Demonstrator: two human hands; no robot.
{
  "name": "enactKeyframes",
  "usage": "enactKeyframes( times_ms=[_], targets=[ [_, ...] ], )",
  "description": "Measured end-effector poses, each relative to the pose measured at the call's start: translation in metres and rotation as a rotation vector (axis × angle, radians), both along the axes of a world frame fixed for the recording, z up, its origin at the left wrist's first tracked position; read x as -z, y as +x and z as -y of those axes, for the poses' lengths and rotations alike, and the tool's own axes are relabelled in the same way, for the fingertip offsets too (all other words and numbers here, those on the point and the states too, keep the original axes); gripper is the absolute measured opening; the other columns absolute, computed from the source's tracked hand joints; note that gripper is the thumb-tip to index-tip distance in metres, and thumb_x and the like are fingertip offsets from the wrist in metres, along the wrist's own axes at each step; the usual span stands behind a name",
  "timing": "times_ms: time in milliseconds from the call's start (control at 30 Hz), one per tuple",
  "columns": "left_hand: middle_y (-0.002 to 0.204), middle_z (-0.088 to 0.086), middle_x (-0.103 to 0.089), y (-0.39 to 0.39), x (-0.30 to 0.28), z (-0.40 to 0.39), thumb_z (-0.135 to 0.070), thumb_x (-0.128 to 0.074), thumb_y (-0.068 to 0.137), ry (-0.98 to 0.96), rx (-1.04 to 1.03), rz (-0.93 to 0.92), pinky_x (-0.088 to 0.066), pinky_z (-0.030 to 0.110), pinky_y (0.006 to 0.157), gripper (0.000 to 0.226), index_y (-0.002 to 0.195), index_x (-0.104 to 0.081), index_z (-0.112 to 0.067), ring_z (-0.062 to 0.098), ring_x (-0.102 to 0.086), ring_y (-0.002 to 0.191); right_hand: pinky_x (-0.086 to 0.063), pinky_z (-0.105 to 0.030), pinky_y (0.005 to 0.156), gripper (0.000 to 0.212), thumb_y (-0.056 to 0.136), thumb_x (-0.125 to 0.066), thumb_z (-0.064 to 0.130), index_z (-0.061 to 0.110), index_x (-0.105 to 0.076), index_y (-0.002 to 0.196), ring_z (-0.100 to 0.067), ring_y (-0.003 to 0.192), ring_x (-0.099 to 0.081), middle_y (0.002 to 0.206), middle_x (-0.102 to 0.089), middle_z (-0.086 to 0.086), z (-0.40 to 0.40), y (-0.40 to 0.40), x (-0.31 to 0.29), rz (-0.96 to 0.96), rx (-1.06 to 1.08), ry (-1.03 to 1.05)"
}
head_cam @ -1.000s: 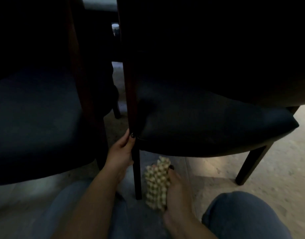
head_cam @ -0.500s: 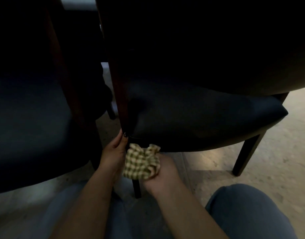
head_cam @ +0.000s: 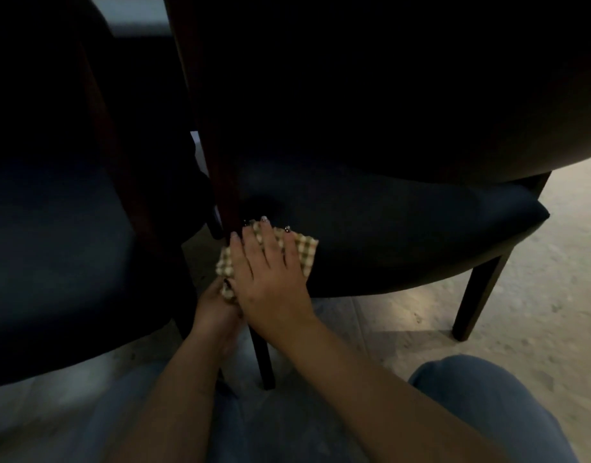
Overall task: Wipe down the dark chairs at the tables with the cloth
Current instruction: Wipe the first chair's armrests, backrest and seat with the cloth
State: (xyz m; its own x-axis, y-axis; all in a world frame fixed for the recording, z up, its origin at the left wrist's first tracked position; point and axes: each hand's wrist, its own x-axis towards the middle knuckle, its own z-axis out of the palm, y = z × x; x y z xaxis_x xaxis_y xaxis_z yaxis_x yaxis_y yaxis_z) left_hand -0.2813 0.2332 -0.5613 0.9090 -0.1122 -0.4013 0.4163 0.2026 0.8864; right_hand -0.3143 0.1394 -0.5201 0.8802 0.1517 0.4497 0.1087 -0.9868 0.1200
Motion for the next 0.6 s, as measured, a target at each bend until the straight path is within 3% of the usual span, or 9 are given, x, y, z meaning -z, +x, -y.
enactKeyframes(
  times_ms=[100, 200, 433, 500, 600],
  targets=[
    [0.094, 0.007, -0.074, -0.002, -0.004, 0.000, 0.000, -0.055, 0.094, 0.022, -0.010, -0.002, -0.052, 0.036, 0.073, 0.029, 0.103, -0.069, -0.024, 0.023, -0.069, 0.085, -0.036, -0.056, 0.106, 0.035, 0.095, -0.044, 0.019, 0.011, -0.062, 0.124, -0.041, 0.131, -0.042, 0.135, -0.054, -0.019, 0.005, 0.002, 0.001, 0.116, -0.073, 0.003],
    [0.098, 0.010, -0.074, -0.004, -0.005, 0.001, -0.005, -0.056, 0.095, 0.018, -0.030, -0.027, -0.052, 0.039, 0.077, 0.023, 0.106, -0.070, -0.019, 0.026, -0.069, 0.089, -0.036, -0.057, 0.105, 0.032, 0.098, -0.040, 0.018, 0.015, -0.065, 0.118, -0.042, 0.132, -0.041, 0.134, -0.054, -0.021, 0.013, -0.001, 0.001, 0.116, -0.142, -0.050],
    [0.113, 0.005, -0.072, -0.006, -0.008, 0.005, -0.022, -0.055, 0.098, -0.061, 0.003, 0.040, -0.057, 0.034, 0.079, 0.030, 0.128, -0.062, -0.024, 0.020, -0.070, 0.100, -0.036, -0.060, 0.103, 0.038, 0.098, -0.044, 0.025, 0.017, -0.055, 0.133, -0.047, 0.131, -0.038, 0.142, -0.046, -0.019, 0.072, -0.006, -0.008, 0.058, -0.498, -0.342],
    [0.119, 0.004, -0.070, -0.006, -0.007, 0.008, -0.025, -0.049, 0.101, -0.081, -0.023, 0.025, -0.052, 0.038, 0.089, 0.033, 0.132, -0.059, -0.023, 0.018, -0.069, 0.103, -0.037, -0.059, 0.103, 0.041, 0.098, -0.046, 0.024, 0.015, -0.051, 0.138, -0.047, 0.132, -0.037, 0.144, -0.044, -0.020, 0.101, -0.014, -0.009, 0.065, -0.539, -0.369],
    [0.124, 0.004, -0.067, -0.004, -0.004, 0.010, -0.025, -0.046, 0.102, -0.093, -0.045, -0.001, -0.050, 0.037, 0.092, 0.035, 0.136, -0.056, -0.024, 0.018, -0.066, 0.107, -0.037, -0.060, 0.102, 0.043, 0.099, -0.043, 0.021, 0.010, -0.044, 0.141, -0.048, 0.131, -0.038, 0.143, -0.044, -0.023, 0.124, -0.023, -0.007, 0.073, -0.509, -0.341]
  ],
)
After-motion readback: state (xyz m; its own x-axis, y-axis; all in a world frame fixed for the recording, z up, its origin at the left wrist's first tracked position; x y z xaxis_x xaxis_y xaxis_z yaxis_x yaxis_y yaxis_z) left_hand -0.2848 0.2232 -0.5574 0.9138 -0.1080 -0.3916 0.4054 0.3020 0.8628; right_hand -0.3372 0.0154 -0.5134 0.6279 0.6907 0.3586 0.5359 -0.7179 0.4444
